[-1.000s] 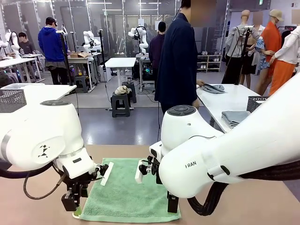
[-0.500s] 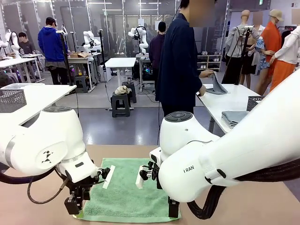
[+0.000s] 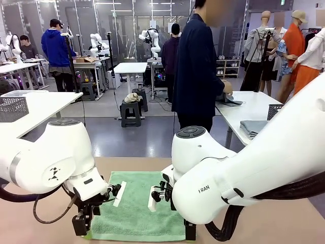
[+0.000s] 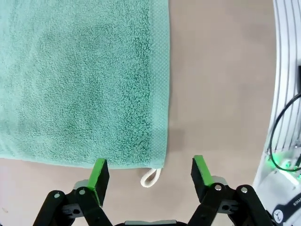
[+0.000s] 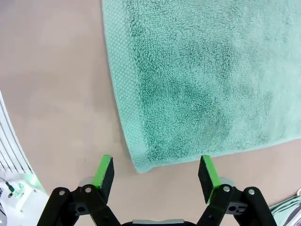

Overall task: Fold the towels and place them in the basket.
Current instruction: When a person lays out a Towel with hook on the table, fold it in half twice.

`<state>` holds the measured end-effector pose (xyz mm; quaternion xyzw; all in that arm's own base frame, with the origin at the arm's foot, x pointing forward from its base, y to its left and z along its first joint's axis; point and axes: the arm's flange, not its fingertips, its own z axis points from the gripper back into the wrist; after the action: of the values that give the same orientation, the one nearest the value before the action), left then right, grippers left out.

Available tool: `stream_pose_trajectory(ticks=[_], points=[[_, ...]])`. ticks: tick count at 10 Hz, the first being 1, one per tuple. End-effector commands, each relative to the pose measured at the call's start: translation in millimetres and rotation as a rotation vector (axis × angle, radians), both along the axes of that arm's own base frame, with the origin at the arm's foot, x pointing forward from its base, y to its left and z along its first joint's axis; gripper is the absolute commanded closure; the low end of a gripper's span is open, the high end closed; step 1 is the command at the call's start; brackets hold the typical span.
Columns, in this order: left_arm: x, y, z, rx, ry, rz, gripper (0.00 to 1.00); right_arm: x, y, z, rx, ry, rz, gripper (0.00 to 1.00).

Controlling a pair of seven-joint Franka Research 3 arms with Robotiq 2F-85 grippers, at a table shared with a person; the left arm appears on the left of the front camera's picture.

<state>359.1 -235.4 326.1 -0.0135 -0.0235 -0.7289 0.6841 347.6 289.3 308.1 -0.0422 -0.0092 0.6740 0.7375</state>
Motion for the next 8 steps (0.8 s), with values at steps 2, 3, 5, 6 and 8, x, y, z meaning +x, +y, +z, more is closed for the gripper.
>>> stream_pose_trajectory(ticks=[2, 3, 5, 6, 8], points=[[5.3, -1.5, -12.6, -0.017, -0.028, 0.005, 0.11, 2.4, -11.2, -7.2, 0.044, -0.016, 0.069, 0.09], [6.1, -0.4, -14.8, -0.016, -0.026, 0.005, 0.11, 2.1, -12.6, -9.0, 0.055, -0.008, 0.068, 0.09], [6.9, 0.0, -17.6, -0.013, -0.017, 0.003, 0.11, 0.4, -13.8, -10.9, 0.078, 0.016, 0.062, 0.09], [7.1, 0.8, -18.4, -0.015, -0.016, 0.002, 0.11, -1.2, -12.8, -11.3, 0.076, 0.02, 0.063, 0.09], [8.3, 2.2, -21.2, -0.007, -0.003, -0.001, 0.11, -1.5, -11.4, -12.3, 0.066, 0.019, 0.059, 0.09]])
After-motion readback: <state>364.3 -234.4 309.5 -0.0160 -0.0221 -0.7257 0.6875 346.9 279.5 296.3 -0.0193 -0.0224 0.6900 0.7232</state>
